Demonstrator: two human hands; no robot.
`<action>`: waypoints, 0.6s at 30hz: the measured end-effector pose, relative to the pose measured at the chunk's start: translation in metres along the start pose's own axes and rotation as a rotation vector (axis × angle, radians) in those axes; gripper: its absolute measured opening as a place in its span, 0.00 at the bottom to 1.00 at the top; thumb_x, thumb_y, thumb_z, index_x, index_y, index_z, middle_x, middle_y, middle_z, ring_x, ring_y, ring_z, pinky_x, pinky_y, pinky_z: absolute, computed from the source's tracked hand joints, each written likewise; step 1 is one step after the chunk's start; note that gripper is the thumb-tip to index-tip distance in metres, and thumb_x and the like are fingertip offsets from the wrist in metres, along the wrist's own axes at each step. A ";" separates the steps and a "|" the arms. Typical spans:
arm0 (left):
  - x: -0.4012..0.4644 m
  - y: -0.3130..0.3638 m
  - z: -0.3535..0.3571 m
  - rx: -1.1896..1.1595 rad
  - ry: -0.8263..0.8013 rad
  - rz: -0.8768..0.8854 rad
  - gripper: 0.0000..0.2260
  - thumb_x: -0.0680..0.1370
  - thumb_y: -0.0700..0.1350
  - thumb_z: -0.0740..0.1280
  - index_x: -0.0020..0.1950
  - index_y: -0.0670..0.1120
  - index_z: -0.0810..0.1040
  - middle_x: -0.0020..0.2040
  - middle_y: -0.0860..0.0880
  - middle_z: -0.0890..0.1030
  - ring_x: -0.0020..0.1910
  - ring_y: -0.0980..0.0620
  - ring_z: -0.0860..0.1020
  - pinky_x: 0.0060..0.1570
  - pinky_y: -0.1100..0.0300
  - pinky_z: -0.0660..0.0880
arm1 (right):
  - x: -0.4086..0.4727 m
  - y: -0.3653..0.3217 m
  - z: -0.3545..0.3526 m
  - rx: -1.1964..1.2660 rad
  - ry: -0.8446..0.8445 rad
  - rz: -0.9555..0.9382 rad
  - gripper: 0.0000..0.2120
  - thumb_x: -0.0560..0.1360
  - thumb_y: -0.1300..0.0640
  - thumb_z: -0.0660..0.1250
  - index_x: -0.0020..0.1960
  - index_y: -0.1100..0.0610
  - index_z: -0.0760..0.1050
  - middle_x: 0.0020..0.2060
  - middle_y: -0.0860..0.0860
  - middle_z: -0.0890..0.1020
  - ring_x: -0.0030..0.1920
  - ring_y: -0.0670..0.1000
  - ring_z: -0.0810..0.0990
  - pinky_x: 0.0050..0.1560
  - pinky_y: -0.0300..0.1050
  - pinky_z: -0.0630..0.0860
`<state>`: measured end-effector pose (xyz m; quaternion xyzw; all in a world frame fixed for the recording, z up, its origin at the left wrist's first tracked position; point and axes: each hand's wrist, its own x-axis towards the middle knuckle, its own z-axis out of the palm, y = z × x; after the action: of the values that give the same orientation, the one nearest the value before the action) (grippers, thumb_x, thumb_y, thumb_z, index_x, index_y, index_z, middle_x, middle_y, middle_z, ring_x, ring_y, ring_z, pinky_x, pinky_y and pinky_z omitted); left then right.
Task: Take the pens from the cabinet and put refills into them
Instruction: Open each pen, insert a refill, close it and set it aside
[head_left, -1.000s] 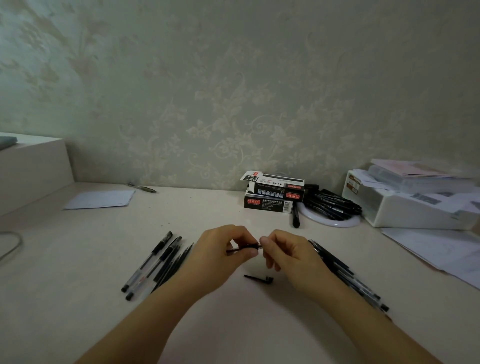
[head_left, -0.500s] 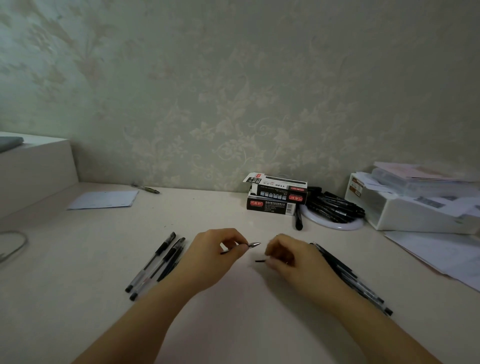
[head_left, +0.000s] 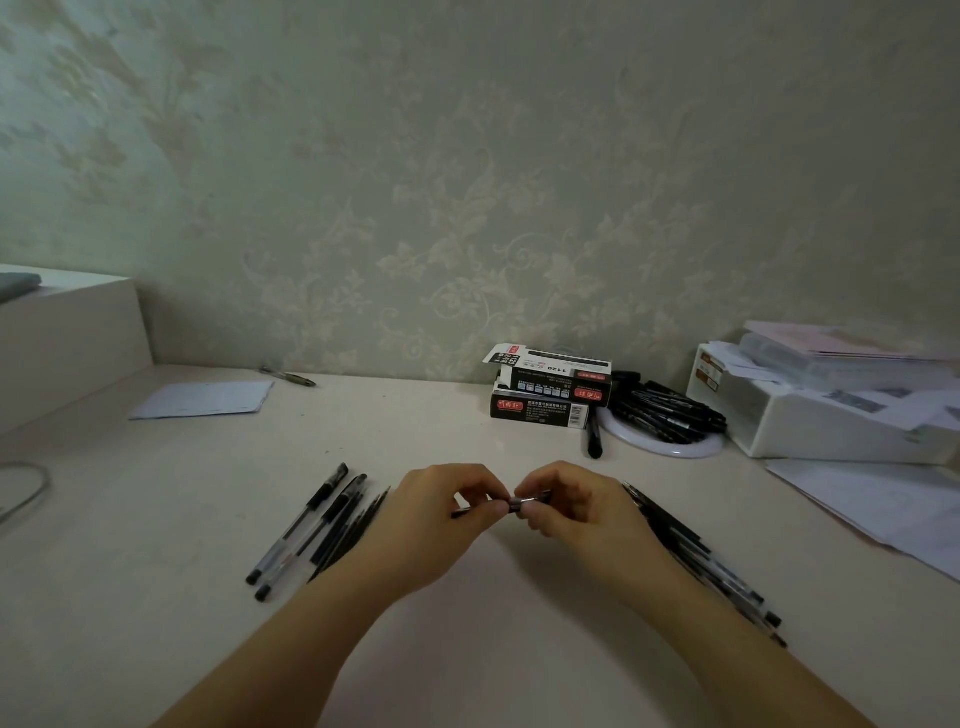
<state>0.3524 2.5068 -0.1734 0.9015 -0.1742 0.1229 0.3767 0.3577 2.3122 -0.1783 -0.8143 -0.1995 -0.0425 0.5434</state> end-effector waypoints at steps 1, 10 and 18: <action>0.000 0.000 0.001 -0.004 0.003 -0.005 0.03 0.76 0.53 0.68 0.44 0.62 0.80 0.40 0.60 0.81 0.32 0.67 0.74 0.31 0.74 0.67 | 0.000 0.000 0.000 0.015 0.005 0.001 0.07 0.75 0.60 0.72 0.47 0.48 0.82 0.41 0.47 0.85 0.42 0.45 0.83 0.46 0.36 0.79; 0.001 0.006 0.003 -0.015 0.033 0.028 0.03 0.76 0.49 0.69 0.45 0.56 0.83 0.39 0.59 0.81 0.33 0.68 0.73 0.35 0.75 0.67 | 0.001 -0.001 -0.001 0.136 0.016 0.017 0.05 0.73 0.64 0.73 0.48 0.57 0.83 0.40 0.52 0.86 0.41 0.49 0.84 0.46 0.36 0.79; 0.002 0.009 0.001 0.018 0.044 0.039 0.04 0.76 0.49 0.69 0.44 0.57 0.82 0.38 0.60 0.80 0.35 0.69 0.73 0.36 0.75 0.66 | 0.003 -0.002 -0.002 0.139 0.007 0.024 0.06 0.73 0.63 0.74 0.47 0.53 0.84 0.40 0.53 0.86 0.44 0.54 0.84 0.48 0.40 0.80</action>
<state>0.3505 2.5001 -0.1680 0.8982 -0.1824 0.1515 0.3701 0.3598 2.3122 -0.1754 -0.7770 -0.1903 -0.0247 0.5996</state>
